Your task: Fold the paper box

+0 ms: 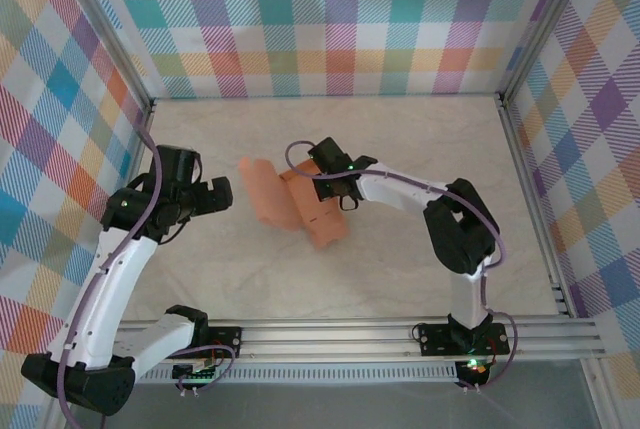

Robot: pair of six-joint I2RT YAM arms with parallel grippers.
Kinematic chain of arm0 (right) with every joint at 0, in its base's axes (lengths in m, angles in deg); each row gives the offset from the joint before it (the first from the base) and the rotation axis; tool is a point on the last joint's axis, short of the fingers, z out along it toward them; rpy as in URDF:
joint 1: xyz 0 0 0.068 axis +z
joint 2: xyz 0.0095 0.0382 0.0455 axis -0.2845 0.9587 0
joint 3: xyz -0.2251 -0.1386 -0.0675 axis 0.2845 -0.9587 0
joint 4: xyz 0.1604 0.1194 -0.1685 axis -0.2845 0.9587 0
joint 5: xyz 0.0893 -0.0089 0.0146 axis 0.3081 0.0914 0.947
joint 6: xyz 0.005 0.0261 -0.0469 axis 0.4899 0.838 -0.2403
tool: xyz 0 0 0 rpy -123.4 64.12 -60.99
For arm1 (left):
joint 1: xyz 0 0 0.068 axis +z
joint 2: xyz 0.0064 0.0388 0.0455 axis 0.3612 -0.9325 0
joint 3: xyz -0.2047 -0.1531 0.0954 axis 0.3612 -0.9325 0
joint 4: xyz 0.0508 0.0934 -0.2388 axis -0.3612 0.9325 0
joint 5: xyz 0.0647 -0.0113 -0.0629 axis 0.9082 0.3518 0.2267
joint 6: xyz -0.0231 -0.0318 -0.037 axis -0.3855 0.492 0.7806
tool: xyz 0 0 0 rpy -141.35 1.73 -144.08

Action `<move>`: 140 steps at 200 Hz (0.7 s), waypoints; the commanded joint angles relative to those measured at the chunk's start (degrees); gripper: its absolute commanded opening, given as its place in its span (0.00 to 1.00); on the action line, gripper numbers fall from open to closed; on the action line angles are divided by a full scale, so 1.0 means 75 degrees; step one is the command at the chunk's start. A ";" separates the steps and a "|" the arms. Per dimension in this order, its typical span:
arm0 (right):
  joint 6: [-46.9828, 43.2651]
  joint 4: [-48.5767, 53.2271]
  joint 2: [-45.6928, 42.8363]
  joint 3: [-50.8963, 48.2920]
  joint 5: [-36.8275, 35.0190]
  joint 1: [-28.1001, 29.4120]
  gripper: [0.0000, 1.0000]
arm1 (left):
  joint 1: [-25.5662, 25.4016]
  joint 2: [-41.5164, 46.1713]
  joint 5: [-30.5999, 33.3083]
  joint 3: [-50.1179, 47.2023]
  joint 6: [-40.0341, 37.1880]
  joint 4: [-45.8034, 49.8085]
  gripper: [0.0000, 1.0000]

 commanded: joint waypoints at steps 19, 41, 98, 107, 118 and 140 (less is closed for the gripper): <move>0.2399 0.0237 -0.0846 -0.1036 -0.1012 -0.0032 0.00 | 0.0061 -0.0267 -0.0385 -0.0091 -0.0244 -0.0448 1.00; 0.3294 0.0424 -0.1167 -0.1612 -0.1399 -0.0027 0.00 | 0.0061 -0.0363 -0.0450 -0.0107 -0.0326 -0.0518 1.00; 0.4303 0.0287 -0.1574 -0.2471 -0.1392 -0.0030 0.26 | 0.0223 -0.0578 -0.0501 -0.0298 0.0228 -0.0653 1.00; 0.4116 0.0318 -0.1609 -0.2418 -0.1380 -0.0035 0.37 | 0.0225 -0.0600 -0.0593 -0.0327 0.0249 -0.0685 1.00; 0.3723 0.0265 -0.1747 -0.2417 -0.1390 -0.0049 0.51 | 0.0231 -0.0599 -0.0675 -0.0336 0.0269 -0.0686 1.00; 0.2194 -0.0369 -0.2327 -0.2740 -0.1091 -0.0290 0.68 | 0.0229 -0.0535 -0.0805 -0.0386 0.0193 -0.0674 1.00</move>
